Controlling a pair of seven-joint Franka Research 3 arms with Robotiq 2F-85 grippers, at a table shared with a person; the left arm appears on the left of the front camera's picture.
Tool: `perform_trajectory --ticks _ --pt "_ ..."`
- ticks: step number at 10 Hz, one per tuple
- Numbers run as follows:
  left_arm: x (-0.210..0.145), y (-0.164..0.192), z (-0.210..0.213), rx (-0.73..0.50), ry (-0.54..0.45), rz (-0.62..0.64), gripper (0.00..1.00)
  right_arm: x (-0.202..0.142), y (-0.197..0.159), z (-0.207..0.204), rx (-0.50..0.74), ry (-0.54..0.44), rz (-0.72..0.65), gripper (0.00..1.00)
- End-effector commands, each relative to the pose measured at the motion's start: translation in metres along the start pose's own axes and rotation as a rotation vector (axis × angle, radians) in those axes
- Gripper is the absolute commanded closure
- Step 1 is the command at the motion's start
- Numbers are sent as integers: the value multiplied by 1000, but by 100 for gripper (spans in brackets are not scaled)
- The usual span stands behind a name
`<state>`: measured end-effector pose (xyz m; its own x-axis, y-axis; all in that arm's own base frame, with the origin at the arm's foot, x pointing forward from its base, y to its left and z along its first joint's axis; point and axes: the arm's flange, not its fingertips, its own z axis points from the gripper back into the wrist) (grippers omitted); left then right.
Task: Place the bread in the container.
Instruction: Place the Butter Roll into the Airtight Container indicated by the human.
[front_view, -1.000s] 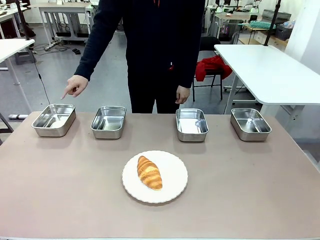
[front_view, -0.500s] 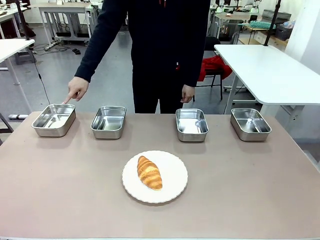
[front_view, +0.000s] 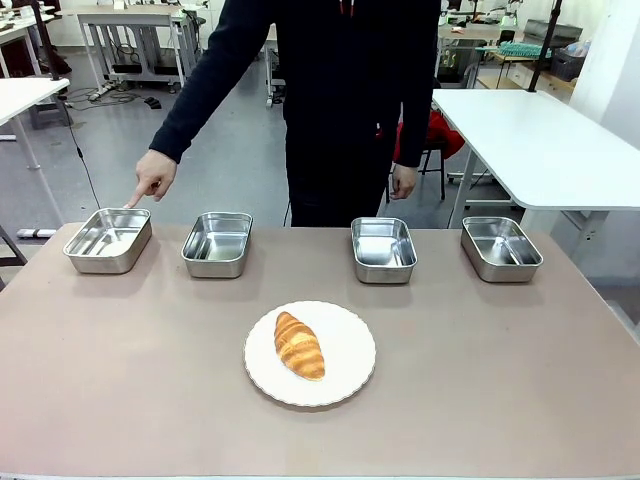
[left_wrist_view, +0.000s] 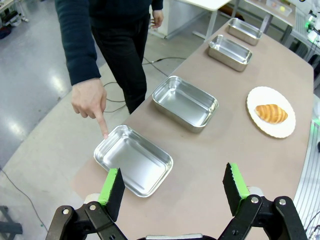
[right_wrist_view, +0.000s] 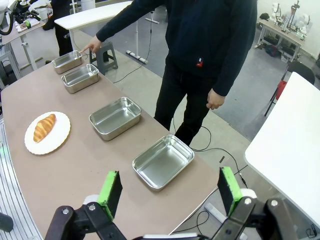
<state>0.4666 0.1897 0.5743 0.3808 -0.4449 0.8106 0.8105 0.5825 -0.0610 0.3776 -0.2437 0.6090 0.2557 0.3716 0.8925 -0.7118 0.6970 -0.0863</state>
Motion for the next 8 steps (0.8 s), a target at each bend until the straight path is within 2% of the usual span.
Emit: perform_trajectory --ticks 1,5,8 --pt "0 0 0 -1 -2 -13 0 1 1 0 2 -2 3 0" --pt "0 0 0 0 0 0 0 1 1 0 2 -2 3 0" --pt "47 -38 -56 61 76 243 0 1 1 0 2 -2 3 0"
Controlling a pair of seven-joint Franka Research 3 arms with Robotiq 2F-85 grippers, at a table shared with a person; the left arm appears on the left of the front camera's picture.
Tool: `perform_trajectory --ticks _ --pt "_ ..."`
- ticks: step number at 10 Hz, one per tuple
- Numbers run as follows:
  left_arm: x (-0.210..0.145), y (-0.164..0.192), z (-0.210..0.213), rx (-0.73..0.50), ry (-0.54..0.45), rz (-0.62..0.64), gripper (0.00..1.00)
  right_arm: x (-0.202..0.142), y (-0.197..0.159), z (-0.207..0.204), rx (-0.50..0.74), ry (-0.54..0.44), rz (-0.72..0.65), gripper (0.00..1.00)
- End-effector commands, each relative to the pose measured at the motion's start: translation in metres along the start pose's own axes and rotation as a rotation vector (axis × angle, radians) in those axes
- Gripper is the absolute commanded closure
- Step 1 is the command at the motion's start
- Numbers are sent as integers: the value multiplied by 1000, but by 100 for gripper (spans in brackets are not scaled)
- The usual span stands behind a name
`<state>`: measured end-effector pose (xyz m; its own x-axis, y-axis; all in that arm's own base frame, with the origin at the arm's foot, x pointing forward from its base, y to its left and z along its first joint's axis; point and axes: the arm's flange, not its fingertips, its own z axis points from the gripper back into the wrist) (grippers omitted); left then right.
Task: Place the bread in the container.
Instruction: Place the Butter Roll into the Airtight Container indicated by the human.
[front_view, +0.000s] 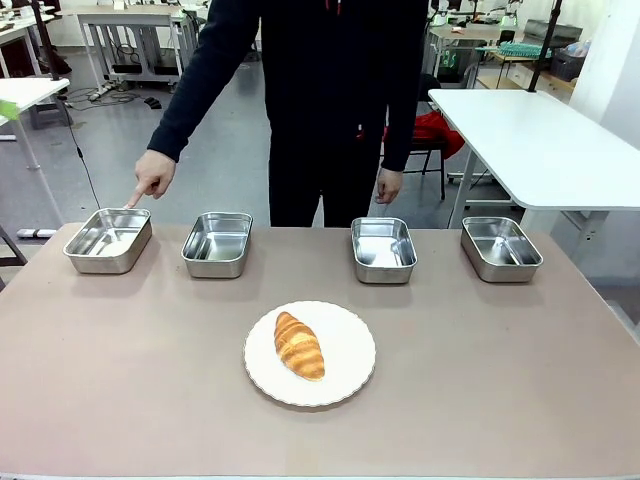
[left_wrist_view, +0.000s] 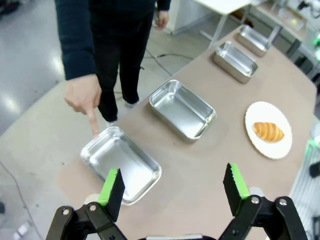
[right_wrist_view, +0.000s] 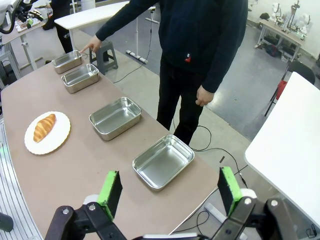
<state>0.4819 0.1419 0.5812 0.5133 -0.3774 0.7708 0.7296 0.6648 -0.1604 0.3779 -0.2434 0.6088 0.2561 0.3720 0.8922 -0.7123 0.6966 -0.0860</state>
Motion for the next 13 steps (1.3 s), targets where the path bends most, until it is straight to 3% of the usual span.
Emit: perform_trajectory --ticks 1,2,4,7,8,9,10,11,13 --pt "26 -48 -48 48 66 144 0 1 1 0 1 -2 3 0" --pt "34 -75 -81 23 75 173 0 1 1 0 1 -2 3 0" --pt "37 -130 -153 107 163 283 0 1 1 0 1 -2 3 0" --pt "20 -203 -244 185 327 500 0 1 1 0 1 -2 3 0" --pt "10 -222 -267 163 397 498 0 1 1 0 1 -2 3 0" --pt "4 -234 -276 68 421 499 0 1 1 0 1 -2 3 0" --pt "5 -223 -259 -25 457 416 0 1 1 0 1 -2 3 0" --pt "-5 -237 -284 143 397 488 0 1 1 0 1 -2 3 0" --pt "-5 -237 -284 143 397 488 0 1 1 0 1 -2 3 0"
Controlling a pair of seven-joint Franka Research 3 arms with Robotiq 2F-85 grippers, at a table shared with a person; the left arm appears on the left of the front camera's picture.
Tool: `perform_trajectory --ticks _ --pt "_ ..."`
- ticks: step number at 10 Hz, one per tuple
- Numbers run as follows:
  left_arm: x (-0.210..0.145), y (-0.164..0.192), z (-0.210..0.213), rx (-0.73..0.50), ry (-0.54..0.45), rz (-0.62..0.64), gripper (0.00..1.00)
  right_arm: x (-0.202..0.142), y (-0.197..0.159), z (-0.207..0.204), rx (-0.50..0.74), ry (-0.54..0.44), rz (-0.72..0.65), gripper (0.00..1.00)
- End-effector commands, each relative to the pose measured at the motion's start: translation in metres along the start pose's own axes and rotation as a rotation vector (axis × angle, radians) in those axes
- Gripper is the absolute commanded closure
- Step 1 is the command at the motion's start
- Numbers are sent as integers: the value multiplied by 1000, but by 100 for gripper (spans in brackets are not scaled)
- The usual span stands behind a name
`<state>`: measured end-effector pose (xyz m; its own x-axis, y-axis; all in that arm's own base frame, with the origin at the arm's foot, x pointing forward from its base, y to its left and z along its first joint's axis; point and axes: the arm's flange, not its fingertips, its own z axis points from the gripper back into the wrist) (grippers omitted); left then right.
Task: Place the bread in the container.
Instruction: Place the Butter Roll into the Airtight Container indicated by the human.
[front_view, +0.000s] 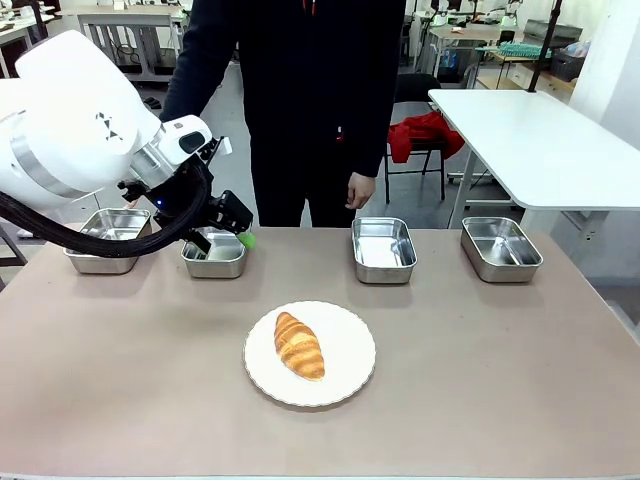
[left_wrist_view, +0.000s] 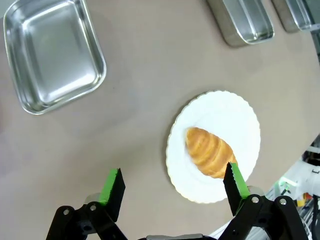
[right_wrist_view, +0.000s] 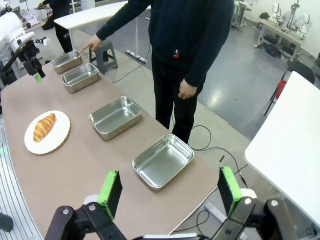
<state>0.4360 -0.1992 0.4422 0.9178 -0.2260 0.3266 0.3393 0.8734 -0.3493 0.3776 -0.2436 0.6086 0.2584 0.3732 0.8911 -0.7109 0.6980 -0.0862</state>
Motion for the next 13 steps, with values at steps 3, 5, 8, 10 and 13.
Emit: perform_trajectory --ticks 3,5,8,10,13 --pt "-10 -35 -17 60 29 49 0 1 1 0 3 -5 4 0" --pt "-24 -95 -33 158 44 198 0 1 1 0 3 -5 4 0" --pt "-41 -132 -61 250 93 410 0 1 1 0 3 -5 4 0" --pt "-52 -154 -88 308 89 548 0 1 1 0 3 -5 4 0" --pt "-57 -144 -129 319 114 637 0 1 1 0 3 -5 4 0"
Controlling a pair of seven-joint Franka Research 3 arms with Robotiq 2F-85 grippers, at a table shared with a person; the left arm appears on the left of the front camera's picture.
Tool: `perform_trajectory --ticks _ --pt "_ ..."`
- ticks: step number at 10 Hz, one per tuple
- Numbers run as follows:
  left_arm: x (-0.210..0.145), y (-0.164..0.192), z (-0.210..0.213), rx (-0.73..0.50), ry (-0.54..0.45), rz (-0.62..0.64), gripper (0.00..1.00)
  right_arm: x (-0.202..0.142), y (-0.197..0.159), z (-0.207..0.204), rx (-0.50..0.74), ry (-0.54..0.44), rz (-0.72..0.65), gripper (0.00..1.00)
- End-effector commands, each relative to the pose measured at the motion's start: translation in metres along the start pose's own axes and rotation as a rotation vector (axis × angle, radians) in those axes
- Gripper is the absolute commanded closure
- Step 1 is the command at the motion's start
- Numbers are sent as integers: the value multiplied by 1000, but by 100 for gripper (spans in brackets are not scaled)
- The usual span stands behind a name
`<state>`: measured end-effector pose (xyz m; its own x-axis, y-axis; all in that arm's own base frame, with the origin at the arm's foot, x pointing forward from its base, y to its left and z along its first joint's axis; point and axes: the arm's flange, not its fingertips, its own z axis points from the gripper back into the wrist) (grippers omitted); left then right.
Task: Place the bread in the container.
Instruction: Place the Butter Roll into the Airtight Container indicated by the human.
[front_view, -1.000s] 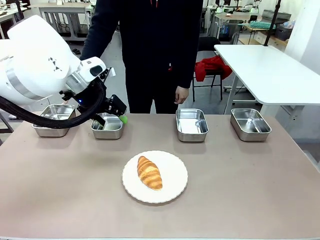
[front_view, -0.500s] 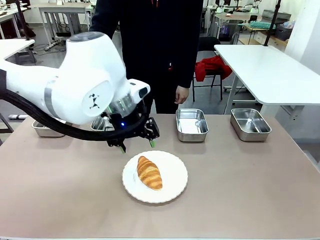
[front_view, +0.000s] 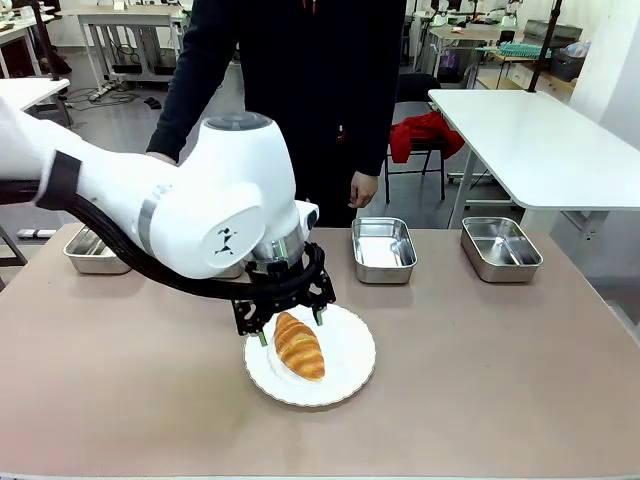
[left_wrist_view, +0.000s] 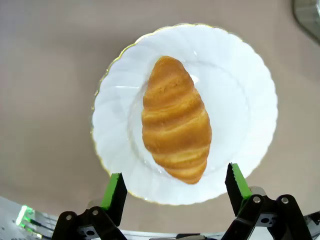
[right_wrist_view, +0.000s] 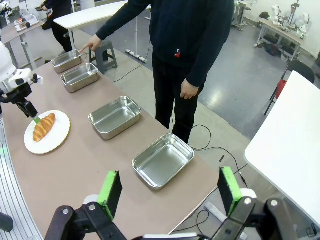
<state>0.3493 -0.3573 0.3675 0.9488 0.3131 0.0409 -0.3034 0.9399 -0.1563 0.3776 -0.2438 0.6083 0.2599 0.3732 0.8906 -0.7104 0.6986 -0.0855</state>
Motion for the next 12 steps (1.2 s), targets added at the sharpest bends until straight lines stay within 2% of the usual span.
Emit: perform_trajectory --ticks 1,2,4,6,12 --pt "10 -16 -8 44 22 1 0 2 1 0 3 -6 5 0" --pt "0 0 0 0 0 0 0 2 1 0 3 -6 5 0" --pt "6 -3 -14 14 28 4 0 2 1 0 3 -6 5 0" --pt "13 -10 -30 34 24 65 0 2 1 0 3 -6 5 0" --pt "25 -15 -47 38 41 46 0 2 1 0 3 -6 5 0"
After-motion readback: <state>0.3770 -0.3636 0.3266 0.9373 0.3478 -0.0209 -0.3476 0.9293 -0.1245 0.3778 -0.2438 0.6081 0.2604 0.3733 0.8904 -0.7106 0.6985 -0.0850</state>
